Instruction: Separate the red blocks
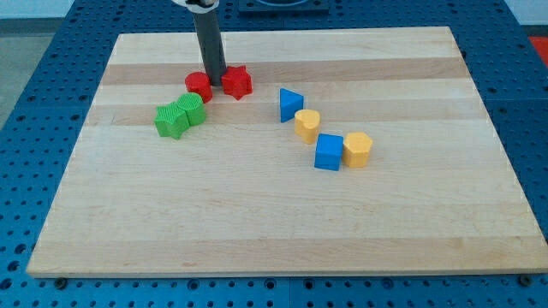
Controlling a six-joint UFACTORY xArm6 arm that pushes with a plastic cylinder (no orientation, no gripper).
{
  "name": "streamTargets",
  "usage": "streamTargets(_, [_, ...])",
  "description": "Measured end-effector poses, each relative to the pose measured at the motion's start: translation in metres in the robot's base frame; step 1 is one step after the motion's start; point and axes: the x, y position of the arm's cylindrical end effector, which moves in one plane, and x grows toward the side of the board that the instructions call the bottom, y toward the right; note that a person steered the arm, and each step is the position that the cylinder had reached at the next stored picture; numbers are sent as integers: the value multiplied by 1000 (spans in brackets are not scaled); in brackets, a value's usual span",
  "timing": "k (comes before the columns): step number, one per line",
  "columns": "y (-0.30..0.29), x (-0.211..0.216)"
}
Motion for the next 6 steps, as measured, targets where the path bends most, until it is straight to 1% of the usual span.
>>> streamTargets(2, [-1, 2])
streamTargets(4, [-20, 2])
streamTargets(5, [-32, -12])
streamTargets(6, [-29, -27])
